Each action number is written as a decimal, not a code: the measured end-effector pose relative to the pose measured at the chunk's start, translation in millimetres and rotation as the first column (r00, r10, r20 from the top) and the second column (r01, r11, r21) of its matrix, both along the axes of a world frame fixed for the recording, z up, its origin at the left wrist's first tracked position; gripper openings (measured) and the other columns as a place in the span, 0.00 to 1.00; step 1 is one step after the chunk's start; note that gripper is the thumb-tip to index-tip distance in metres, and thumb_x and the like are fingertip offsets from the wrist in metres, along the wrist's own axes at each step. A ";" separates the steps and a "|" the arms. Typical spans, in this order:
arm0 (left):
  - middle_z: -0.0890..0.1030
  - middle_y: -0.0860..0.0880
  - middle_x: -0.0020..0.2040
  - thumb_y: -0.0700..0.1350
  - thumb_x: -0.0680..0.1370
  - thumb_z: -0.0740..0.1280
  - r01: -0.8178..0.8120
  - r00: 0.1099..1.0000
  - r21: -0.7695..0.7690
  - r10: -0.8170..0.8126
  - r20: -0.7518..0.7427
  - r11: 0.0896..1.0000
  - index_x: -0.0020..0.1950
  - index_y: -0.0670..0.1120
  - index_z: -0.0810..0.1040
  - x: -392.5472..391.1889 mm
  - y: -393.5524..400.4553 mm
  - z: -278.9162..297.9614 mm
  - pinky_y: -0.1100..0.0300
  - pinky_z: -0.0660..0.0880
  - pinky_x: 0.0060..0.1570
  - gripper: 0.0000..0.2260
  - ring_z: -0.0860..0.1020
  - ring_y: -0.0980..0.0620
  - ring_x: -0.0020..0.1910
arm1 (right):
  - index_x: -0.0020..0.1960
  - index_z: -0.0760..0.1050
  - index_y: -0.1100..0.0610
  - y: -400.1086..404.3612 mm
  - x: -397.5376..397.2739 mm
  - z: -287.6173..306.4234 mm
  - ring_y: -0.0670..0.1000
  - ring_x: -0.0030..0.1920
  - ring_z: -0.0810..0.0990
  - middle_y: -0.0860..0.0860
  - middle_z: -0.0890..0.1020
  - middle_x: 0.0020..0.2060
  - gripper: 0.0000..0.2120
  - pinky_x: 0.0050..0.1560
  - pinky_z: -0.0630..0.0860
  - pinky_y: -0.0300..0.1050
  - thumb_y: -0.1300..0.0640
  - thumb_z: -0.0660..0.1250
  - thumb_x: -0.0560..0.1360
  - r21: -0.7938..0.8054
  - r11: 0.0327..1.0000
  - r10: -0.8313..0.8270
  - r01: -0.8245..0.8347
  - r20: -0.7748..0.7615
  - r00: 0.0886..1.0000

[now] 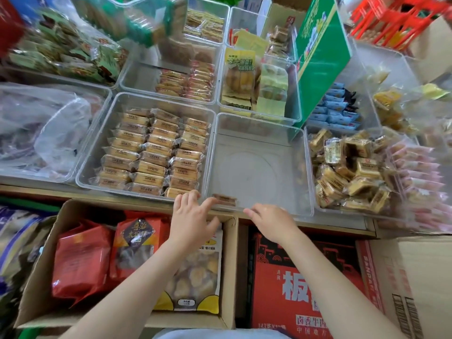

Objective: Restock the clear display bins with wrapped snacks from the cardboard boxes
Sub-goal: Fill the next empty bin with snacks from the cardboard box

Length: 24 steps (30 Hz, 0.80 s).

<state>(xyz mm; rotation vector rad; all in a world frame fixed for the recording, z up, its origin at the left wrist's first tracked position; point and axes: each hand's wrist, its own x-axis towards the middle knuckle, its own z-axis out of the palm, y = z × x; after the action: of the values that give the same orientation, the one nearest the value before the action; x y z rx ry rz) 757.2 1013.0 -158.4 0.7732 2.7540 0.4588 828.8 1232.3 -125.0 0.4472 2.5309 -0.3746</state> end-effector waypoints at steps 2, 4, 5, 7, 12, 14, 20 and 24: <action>0.72 0.40 0.66 0.59 0.73 0.56 0.003 1.000 -0.034 -0.003 0.003 0.999 0.70 0.56 0.72 6.5 1.7 2.8 0.46 0.56 0.71 0.26 0.68 0.40 0.66 | 0.56 0.77 0.52 -1.6 3.5 -3.0 0.55 0.56 0.78 0.50 0.82 0.52 0.25 0.56 0.69 0.51 0.37 0.49 0.83 0.020 1.000 -0.002 0.004 -0.074 0.997; 0.69 0.39 0.70 0.58 0.76 0.58 0.006 0.999 -0.087 -0.001 0.046 0.996 0.73 0.56 0.68 9.1 5.8 10.3 0.45 0.53 0.75 0.26 0.65 0.39 0.71 | 0.56 0.77 0.51 0.3 7.5 -3.9 0.54 0.56 0.77 0.50 0.82 0.52 0.24 0.56 0.67 0.52 0.37 0.49 0.83 0.014 1.000 -0.019 0.020 -0.099 0.995; 0.67 0.39 0.73 0.58 0.77 0.59 0.002 0.998 -0.112 0.005 0.066 0.994 0.75 0.56 0.66 10.5 8.2 14.6 0.44 0.50 0.77 0.25 0.62 0.39 0.73 | 0.57 0.77 0.52 -0.1 8.9 -3.6 0.55 0.57 0.77 0.51 0.82 0.53 0.23 0.58 0.67 0.52 0.37 0.50 0.83 -0.004 1.000 -0.029 0.029 -0.109 0.994; 0.63 0.37 0.76 0.54 0.79 0.62 -0.026 0.996 -0.117 0.036 0.087 0.993 0.77 0.54 0.63 13.2 12.7 23.1 0.44 0.46 0.79 0.26 0.57 0.38 0.77 | 0.63 0.76 0.53 -3.6 10.8 2.1 0.56 0.61 0.76 0.52 0.81 0.58 0.22 0.62 0.65 0.51 0.40 0.52 0.83 -0.047 0.998 -0.046 0.039 -0.175 0.983; 0.64 0.37 0.76 0.46 0.78 0.68 -0.183 0.982 0.073 0.178 0.065 0.980 0.73 0.45 0.70 33.2 38.3 45.4 0.47 0.53 0.77 0.24 0.61 0.38 0.77 | 0.60 0.77 0.53 14.0 35.4 41.1 0.52 0.56 0.77 0.50 0.81 0.54 0.15 0.60 0.71 0.51 0.48 0.57 0.83 -0.157 0.987 -0.043 -0.029 -0.435 0.900; 0.76 0.42 0.67 0.44 0.78 0.68 -0.154 0.984 0.154 0.137 0.112 0.976 0.66 0.44 0.78 52.5 66.4 58.5 0.49 0.67 0.67 0.16 0.72 0.41 0.67 | 0.51 0.78 0.55 37.5 58.7 62.9 0.52 0.43 0.78 0.51 0.80 0.42 0.12 0.47 0.77 0.53 0.51 0.57 0.83 -0.235 0.972 -0.093 -0.017 -0.451 0.888; 0.84 0.54 0.52 0.47 0.82 0.64 0.080 0.922 0.195 -0.147 0.358 0.978 0.57 0.53 0.82 144.6 189.8 96.1 0.59 0.74 0.45 0.08 0.80 0.53 0.49 | 0.46 0.79 0.58 146.7 162.0 130.2 0.50 0.32 0.74 0.49 0.77 0.31 0.11 0.34 0.71 0.48 0.55 0.60 0.82 -0.225 0.969 -0.229 0.106 -0.637 0.736; 0.82 0.56 0.56 0.48 0.82 0.64 0.132 0.876 0.356 -0.277 0.394 0.925 0.61 0.53 0.81 227.7 297.5 117.6 0.65 0.72 0.46 0.09 0.79 0.58 0.51 | 0.40 0.76 0.55 243.5 249.8 154.1 0.49 0.31 0.74 0.49 0.76 0.29 0.11 0.34 0.71 0.47 0.54 0.61 0.80 -0.276 0.906 -0.415 0.320 -0.721 0.555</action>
<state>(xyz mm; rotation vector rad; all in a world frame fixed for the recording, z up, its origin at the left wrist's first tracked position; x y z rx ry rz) 984.9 1310.5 -40.8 0.8968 2.1745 0.9239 1078.7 1475.8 29.1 0.9553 3.1958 -1.0737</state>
